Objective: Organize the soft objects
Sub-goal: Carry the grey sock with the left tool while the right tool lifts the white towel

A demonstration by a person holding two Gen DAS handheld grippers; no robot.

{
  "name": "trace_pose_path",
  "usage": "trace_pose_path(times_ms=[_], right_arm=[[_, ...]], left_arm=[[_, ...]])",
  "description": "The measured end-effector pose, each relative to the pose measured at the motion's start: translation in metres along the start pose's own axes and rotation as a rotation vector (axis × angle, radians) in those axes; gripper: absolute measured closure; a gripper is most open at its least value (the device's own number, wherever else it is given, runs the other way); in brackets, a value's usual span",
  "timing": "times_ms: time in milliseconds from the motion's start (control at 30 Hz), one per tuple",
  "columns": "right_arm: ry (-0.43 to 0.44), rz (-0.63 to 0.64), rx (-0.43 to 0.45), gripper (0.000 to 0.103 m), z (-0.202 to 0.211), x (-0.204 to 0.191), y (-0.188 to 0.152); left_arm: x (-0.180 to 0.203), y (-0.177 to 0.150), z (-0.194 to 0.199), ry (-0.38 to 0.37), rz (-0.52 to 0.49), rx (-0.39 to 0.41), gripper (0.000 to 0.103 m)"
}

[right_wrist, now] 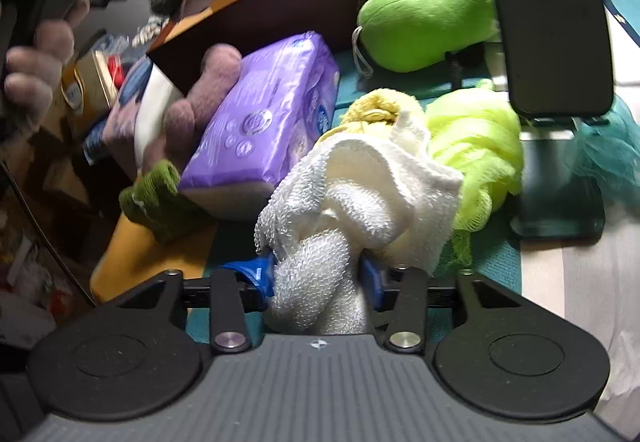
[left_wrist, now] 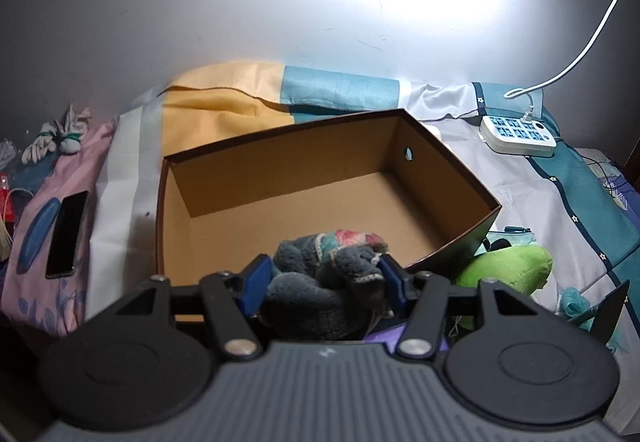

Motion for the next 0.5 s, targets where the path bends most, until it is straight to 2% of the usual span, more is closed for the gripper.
trace_pose_path(times_ms=[100, 333, 500], right_arm=[[0.038, -0.038, 0.043, 0.092, 0.021, 0.006, 0.001], [0.172, -0.058, 0.144, 0.092, 0.078, -0.001, 0.023], [0.273, -0.038, 0.309, 0.092, 0.128, -0.007, 0.063]], left_arm=[[0.0, 0.002, 0.003, -0.003, -0.007, 0.01, 0.045], [0.002, 0.012, 0.001, -0.025, -0.005, 0.02, 0.045], [-0.001, 0.028, -0.007, -0.009, -0.007, 0.038, 0.045]])
Point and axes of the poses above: each gripper's, at about its wrist camera, not at the fingertips, and z roughly against the way its jaws point, x to its right, y to its top, the point moved 8 cm from there along -z, roughly the way its jaws point, and after that the axes turned 5 degrees about z, right-handed, at the moved point
